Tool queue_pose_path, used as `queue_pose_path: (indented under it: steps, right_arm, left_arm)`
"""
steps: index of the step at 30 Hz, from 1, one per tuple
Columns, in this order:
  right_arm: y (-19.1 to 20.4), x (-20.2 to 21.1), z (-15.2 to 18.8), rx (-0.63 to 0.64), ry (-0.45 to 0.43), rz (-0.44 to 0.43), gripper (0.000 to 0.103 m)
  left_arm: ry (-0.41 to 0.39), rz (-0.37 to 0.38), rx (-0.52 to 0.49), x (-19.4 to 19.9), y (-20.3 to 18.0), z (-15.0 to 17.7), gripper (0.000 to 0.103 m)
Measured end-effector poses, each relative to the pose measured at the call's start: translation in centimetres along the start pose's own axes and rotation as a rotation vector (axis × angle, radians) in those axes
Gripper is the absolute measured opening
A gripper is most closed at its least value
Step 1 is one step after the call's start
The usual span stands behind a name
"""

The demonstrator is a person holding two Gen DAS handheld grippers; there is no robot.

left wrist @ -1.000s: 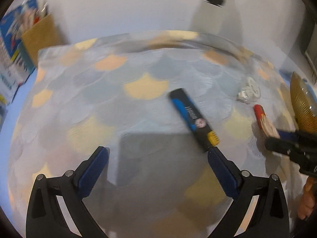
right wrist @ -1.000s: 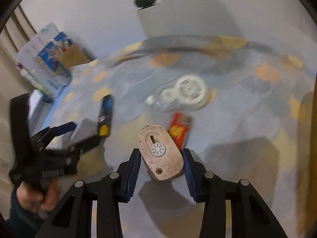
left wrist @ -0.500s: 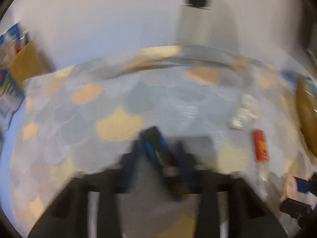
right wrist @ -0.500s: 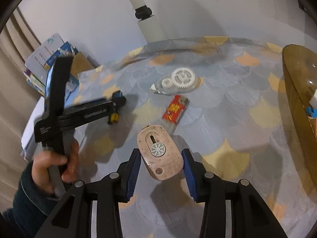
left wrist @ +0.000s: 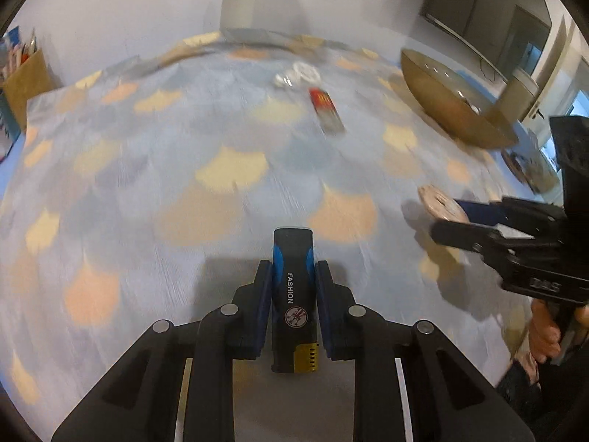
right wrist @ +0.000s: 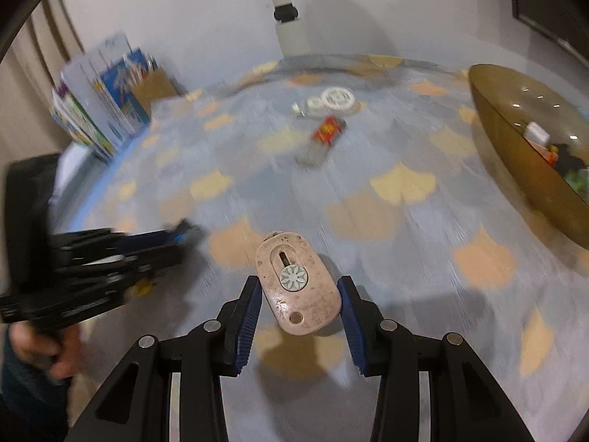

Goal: Organize rigid objects
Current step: 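Carry the pink toy and black stick into the amber bowl and open both tools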

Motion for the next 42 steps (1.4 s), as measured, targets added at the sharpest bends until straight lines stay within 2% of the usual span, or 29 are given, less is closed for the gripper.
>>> queue_pose_path:
  steps: [4, 5, 6, 8, 11, 13, 14, 15, 16, 18, 20, 21, 23, 25, 26, 27, 30, 35, 39, 42]
  right_arm:
    - [0.5, 0.4, 1.9, 0.019, -0.001, 0.014, 0.041]
    - [0.7, 0.7, 2.2, 0.017, 0.002, 0.001, 0.042]
    - [0.6, 0.9, 2.4, 0.015, 0.002, -0.006, 0.049]
    - [0.3, 1.3, 2.6, -0.004, 0.004, -0.023, 0.057]
    - [0.1, 1.7, 2.9, -0.009, 0.0, -0.006, 0.057]
    - [0.2, 1.9, 3.1, -0.013, -0.009, -0.003, 0.057]
    - [0.3, 1.9, 3.1, -0.011, -0.013, 0.003, 0.058]
    - [0.4, 1.9, 3.2, -0.005, -0.016, 0.011, 0.058]
    - [0.5, 1.8, 3.2, 0.006, -0.018, 0.024, 0.058]
    - [0.7, 1.7, 3.2, 0.031, -0.021, 0.047, 0.058]
    - [0.9, 1.6, 3.3, 0.044, -0.03, 0.076, 0.058]
    - [0.9, 1.6, 3.3, 0.044, -0.035, 0.084, 0.058]
    - [1.3, 1.4, 3.2, 0.055, -0.043, 0.093, 0.058]
    - [1.7, 1.1, 3.2, 0.095, -0.05, 0.11, 0.049]
    - [2.0, 1.1, 3.2, 0.126, -0.055, 0.122, 0.04]
    - [2.4, 1.0, 3.3, 0.152, -0.062, 0.121, 0.037]
    - [3.7, 1.3, 3.6, 0.186, -0.066, 0.067, 0.037]
    - [3.9, 3.1, 2.5, 0.151, -0.125, 0.008, 0.037]
    - [2.8, 4.7, 1.3, 0.124, -0.17, 0.031, 0.037]
    - [1.0, 6.5, -0.2, 0.104, -0.218, 0.07, 0.037]
  left_arm:
    - [-0.037, -0.028, 0.006, 0.9, -1.3, 1.3, 0.021]
    - [-0.046, -0.029, 0.014, 1.4, -1.2, 1.3, 0.024]
    - [-0.068, -0.023, 0.034, 1.5, -1.2, 1.4, 0.035]
    - [-0.091, -0.023, 0.053, 2.0, -1.3, 1.6, 0.037]
    - [-0.105, -0.046, 0.04, 2.4, -1.6, 2.0, 0.041]
    - [-0.112, -0.048, 0.036, 2.5, -2.0, 2.2, 0.06]
    - [-0.114, -0.051, 0.032, 2.5, -2.2, 2.3, 0.066]
    - [-0.116, -0.059, 0.023, 2.5, -2.4, 2.5, 0.072]
    - [-0.121, -0.076, 0.0, 2.4, -2.7, 2.7, 0.072]
    - [-0.129, -0.111, -0.051, 2.4, -3.3, 2.9, 0.071]
    - [-0.145, -0.074, -0.035, 2.5, -3.4, 2.9, 0.069]
    - [-0.152, -0.065, -0.025, 2.6, -3.4, 2.9, 0.063]
    - [-0.158, -0.1, -0.039, 2.5, -3.2, 2.7, 0.048]
    - [-0.158, -0.136, -0.057, 2.5, -2.9, 2.6, 0.031]
    - [-0.16, -0.133, -0.051, 2.5, -2.8, 2.5, 0.026]
    - [-0.163, -0.122, -0.036, 2.6, -2.7, 2.5, 0.02]
    - [-0.171, -0.077, 0.016, 2.7, -2.6, 2.4, 0.02]
    - [-0.227, -0.026, 0.023, 4.0, -3.6, 1.4, 0.02]
    - [-0.254, -0.008, 0.001, 4.7, -4.7, -0.6, 0.02]
    - [-0.285, 0.021, -0.054, 5.2, -6.5, -3.6, 0.02]
Point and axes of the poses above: each gripper's, at about its wrist camera, not at the fingertips, and x roughly against the way its jaws point, y to its left, z to its underside, the point moved 7 cm from there along -x, roughly the way its jaws point, and after that the axes turned 14 degrees about -y, right-handed, at the moved point
